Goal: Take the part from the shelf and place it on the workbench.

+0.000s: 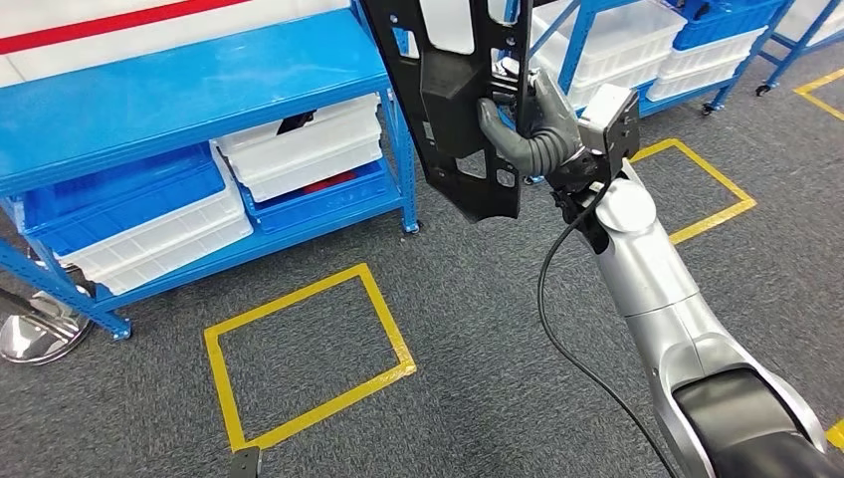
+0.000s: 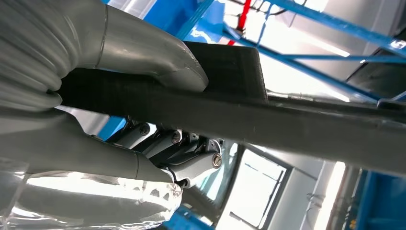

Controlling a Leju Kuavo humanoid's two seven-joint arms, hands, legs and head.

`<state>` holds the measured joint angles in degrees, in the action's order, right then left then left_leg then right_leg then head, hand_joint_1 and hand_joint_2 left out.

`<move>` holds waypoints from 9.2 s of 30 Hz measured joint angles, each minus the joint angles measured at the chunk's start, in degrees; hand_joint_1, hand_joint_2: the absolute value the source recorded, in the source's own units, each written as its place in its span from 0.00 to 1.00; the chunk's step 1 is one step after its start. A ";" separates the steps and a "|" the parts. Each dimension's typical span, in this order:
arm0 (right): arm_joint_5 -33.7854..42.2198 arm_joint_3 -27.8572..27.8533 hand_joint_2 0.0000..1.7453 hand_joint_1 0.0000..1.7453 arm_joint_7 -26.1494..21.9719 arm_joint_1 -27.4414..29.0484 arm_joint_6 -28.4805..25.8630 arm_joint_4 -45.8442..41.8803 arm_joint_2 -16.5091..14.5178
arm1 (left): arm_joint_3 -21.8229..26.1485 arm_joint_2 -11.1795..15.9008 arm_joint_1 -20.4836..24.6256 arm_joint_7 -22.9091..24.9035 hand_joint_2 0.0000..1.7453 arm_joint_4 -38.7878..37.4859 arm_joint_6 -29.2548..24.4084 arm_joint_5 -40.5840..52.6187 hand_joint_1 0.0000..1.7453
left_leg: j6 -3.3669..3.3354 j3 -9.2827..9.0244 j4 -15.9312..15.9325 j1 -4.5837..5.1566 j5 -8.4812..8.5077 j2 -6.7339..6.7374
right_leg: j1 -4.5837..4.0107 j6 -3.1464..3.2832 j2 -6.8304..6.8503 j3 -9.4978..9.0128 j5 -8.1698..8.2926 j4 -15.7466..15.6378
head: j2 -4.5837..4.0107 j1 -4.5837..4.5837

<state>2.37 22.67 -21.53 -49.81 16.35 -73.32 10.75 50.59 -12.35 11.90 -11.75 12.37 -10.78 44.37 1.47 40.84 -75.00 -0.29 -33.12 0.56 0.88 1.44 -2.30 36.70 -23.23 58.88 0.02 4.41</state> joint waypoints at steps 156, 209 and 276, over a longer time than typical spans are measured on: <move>-1.19 -5.57 1.00 1.00 0.08 6.47 -1.76 -3.39 5.09 | -0.36 -0.95 -0.75 0.75 1.00 -0.04 0.18 -0.02 0.00 | -0.70 0.19 0.12 -0.24 -0.19 -0.13 | -0.30 -0.52 -0.56 -0.63 -0.92 -0.72 | 0.00 -0.45; -6.16 -5.49 1.00 1.00 1.06 5.33 -2.10 -3.44 5.64 | -0.93 -0.76 0.21 0.75 1.00 -0.04 0.17 -0.20 0.00 | -1.46 -7.72 16.90 0.25 6.19 5.21 | -0.20 -2.80 5.33 0.24 -1.10 -0.19 | 0.00 -0.55; -41.51 7.48 1.00 1.00 11.00 -9.41 -17.07 11.08 2.22 | -0.89 -0.42 -0.50 -3.23 1.00 -0.04 1.33 -2.16 0.00 | -1.08 -2.13 6.02 -0.02 1.66 -0.40 | 0.27 -1.11 2.29 -1.57 -1.90 -0.97 | 0.00 -0.54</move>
<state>-39.15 30.15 -10.53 -59.22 -0.72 -62.24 12.97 49.70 -12.77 11.40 -14.98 12.33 -9.44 42.21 0.39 38.71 -68.97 -0.32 -31.46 0.16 1.15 0.32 -0.02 35.13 -25.13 57.91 0.02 3.87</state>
